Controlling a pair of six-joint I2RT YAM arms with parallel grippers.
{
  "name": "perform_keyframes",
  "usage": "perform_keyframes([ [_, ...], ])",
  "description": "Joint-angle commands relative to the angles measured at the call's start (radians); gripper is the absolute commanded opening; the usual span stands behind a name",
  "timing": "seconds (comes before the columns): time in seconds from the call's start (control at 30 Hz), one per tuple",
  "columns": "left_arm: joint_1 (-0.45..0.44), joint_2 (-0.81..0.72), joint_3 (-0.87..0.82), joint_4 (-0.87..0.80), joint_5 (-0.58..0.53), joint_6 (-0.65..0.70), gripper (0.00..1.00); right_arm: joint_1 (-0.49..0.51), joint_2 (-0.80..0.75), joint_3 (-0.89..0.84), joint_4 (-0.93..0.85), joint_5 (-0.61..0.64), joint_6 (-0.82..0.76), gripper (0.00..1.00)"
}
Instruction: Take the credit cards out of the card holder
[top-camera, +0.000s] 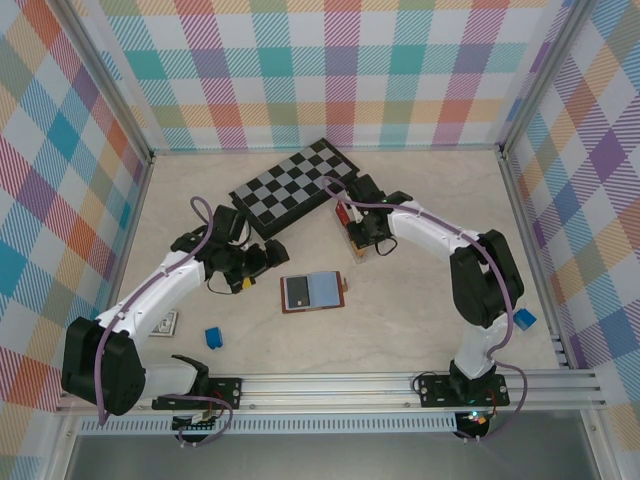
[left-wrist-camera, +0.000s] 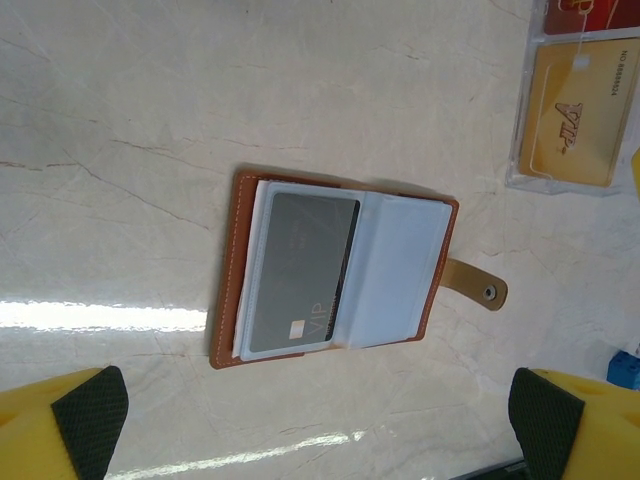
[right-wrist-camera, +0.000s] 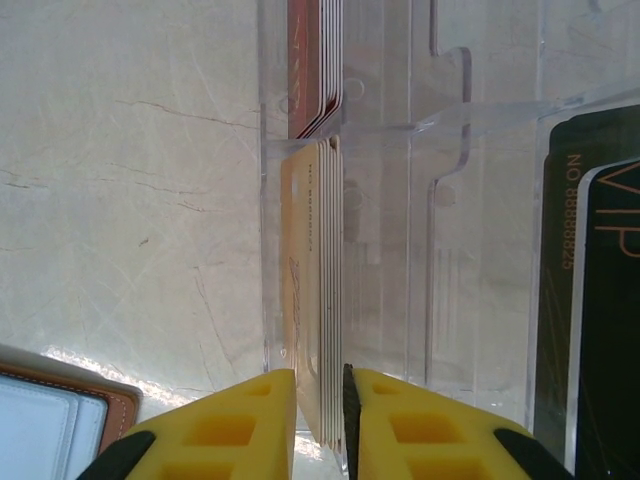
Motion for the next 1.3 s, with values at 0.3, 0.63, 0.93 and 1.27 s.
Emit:
perform_keyframes([
  [0.3, 0.012, 0.016, -0.050, 0.081, 0.087, -0.028, 0.99, 0.069, -0.192, -0.049, -0.051, -0.103, 0.206, 0.42],
  [0.63, 0.016, 0.054, -0.066, 0.071, 0.004, -0.070, 0.99, 0.281, -0.142, -0.090, -0.034, -0.173, 0.393, 0.55],
  [0.93, 0.017, 0.035, -0.099, 0.045, -0.061, -0.082, 0.98, 0.285, -0.042, -0.099, 0.120, -0.418, 0.521, 0.53],
  [1.27, 0.022, 0.014, -0.123, 0.076, -0.060, -0.087, 0.95, 0.272, 0.102, -0.034, 0.104, -0.477, 0.565, 0.31],
])
